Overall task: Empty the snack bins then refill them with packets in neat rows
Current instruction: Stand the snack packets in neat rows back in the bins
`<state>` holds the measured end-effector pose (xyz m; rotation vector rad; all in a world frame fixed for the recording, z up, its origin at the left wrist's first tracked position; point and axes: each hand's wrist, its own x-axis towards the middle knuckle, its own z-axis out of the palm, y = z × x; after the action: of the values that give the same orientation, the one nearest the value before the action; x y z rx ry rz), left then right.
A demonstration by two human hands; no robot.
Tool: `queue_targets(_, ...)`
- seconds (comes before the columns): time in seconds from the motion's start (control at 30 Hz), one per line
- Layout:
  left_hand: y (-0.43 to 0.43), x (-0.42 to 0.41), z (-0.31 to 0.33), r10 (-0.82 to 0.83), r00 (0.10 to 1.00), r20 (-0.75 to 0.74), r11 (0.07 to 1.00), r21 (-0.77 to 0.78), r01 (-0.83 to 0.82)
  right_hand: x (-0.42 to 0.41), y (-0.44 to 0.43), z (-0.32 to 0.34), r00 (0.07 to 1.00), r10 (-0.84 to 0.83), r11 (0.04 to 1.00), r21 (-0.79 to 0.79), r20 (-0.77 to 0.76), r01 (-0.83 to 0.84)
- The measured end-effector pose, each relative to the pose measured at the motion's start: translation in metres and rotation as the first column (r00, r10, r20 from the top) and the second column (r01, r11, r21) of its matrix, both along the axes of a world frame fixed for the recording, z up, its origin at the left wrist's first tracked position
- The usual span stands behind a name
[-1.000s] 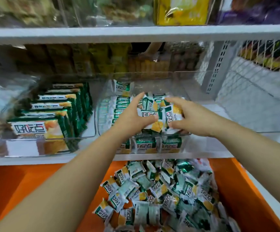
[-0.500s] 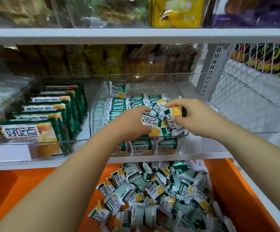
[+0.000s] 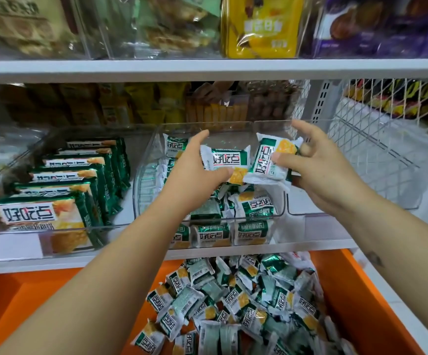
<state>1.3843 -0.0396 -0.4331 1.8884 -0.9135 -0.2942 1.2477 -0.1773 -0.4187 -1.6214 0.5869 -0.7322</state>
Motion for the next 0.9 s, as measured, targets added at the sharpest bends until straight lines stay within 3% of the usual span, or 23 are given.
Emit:
queue_targets(0.17, -0.006, 0.002, -0.006, -0.050, 0.944, -0.326, 0.981, -0.192, -0.014, 0.002, 0.005, 0.003, 0.990, 0.067, 0.950, 0.296, 0.128, -0.103)
queue_targets(0.3, -0.006, 0.000, -0.007, -0.105, 0.923, -0.371, 0.974, -0.227, 0.020, 0.001, 0.003, 0.004, 0.984, 0.111, 0.918, 0.365, 0.140, -0.156)
queue_targets(0.53, -0.007, -0.005, -0.003, -0.148, 0.860, -0.488, 0.959, -0.283, 0.004, -0.004, -0.001, 0.007, 0.995, 0.097, 0.990, 0.097, 0.024, -0.099)
queue_targets(0.63, -0.009, -0.010, 0.001, -0.192, 0.823, -0.535, 0.954, -0.299, 0.028, -0.001, 0.004, 0.004, 0.988, 0.134, 0.989, 0.058, 0.075, -0.138)
queue_targets(0.73, -0.009, -0.016, 0.006, -0.252, 0.787, -0.563, 0.938, -0.342, 0.056, 0.000, 0.005, 0.000, 0.987, 0.158, 0.972, -0.181, 0.030, -0.150)
queue_targets(0.9, -0.006, -0.019, 0.010, -0.344, 0.749, -0.566, 0.916, -0.376, 0.137, -0.002, 0.010, 0.003, 0.989, 0.144, 0.945, -0.301, 0.045, -0.124)
